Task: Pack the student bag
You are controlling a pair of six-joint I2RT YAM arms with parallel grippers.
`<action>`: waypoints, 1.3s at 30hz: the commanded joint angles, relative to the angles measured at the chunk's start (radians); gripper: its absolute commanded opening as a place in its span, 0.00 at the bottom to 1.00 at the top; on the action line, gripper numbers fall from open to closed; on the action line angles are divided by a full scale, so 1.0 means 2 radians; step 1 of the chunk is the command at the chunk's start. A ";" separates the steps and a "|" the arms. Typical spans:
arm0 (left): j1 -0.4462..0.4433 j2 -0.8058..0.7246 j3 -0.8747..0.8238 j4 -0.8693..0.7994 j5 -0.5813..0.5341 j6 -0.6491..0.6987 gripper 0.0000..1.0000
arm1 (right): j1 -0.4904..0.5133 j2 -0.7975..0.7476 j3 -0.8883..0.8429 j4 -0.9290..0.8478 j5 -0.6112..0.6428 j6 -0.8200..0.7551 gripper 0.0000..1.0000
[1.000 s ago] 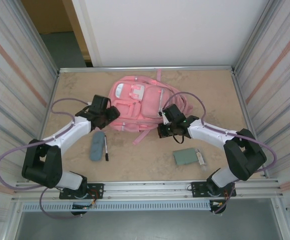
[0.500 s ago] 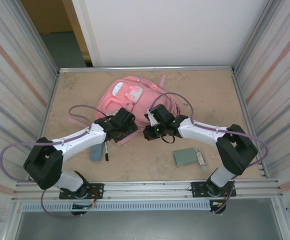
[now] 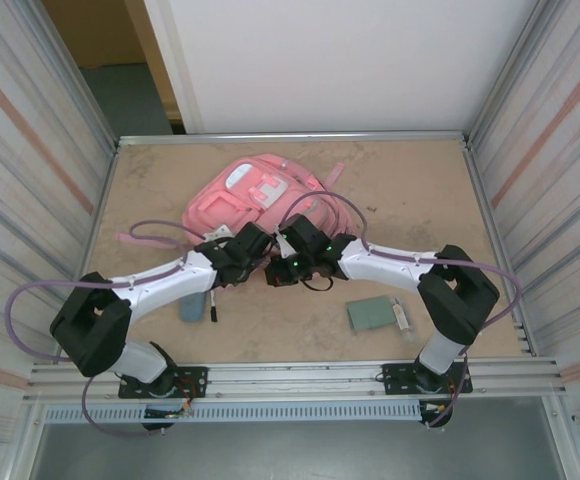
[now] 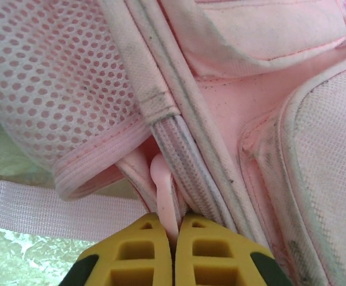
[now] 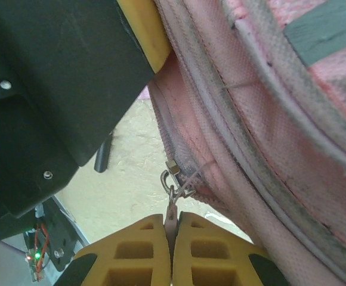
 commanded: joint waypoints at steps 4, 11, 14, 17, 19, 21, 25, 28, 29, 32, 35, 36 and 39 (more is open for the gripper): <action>0.058 0.004 0.007 0.032 -0.033 0.062 0.00 | -0.015 -0.011 0.024 -0.137 -0.028 -0.010 0.00; 0.094 0.001 0.006 0.042 -0.021 0.110 0.00 | -0.058 -0.010 0.042 -0.257 0.042 -0.079 0.00; 0.104 -0.002 0.005 0.040 -0.018 0.121 0.00 | -0.069 -0.013 0.035 -0.267 0.060 -0.095 0.00; 0.110 0.000 0.000 0.043 -0.016 0.122 0.00 | -0.075 -0.020 0.028 -0.267 0.070 -0.110 0.00; 0.112 -0.001 -0.003 0.052 0.000 0.125 0.00 | -0.074 -0.029 0.021 -0.249 0.056 -0.111 0.00; 0.112 0.001 -0.006 0.055 0.011 0.122 0.00 | -0.071 -0.027 0.022 -0.234 0.035 -0.112 0.00; 0.112 0.007 -0.010 0.071 0.049 0.104 0.00 | -0.050 -0.015 0.022 -0.198 0.012 -0.111 0.00; 0.094 0.008 -0.011 0.073 0.069 0.077 0.00 | -0.028 0.007 0.032 -0.163 0.005 -0.087 0.00; 0.079 0.009 -0.013 0.075 0.062 0.062 0.00 | -0.020 0.014 0.036 -0.149 0.012 -0.075 0.00; 0.037 0.013 -0.014 0.087 0.055 0.031 0.00 | -0.004 0.025 0.038 -0.090 0.028 -0.036 0.00; 0.014 0.015 -0.017 0.094 0.058 0.009 0.00 | -0.002 0.031 0.042 -0.048 0.031 -0.003 0.00; 0.009 0.014 -0.018 0.095 0.055 0.003 0.00 | -0.002 0.029 0.041 -0.037 0.033 0.006 0.00; -0.001 0.015 -0.021 0.095 0.053 -0.012 0.00 | 0.001 0.020 0.035 -0.013 0.035 0.025 0.00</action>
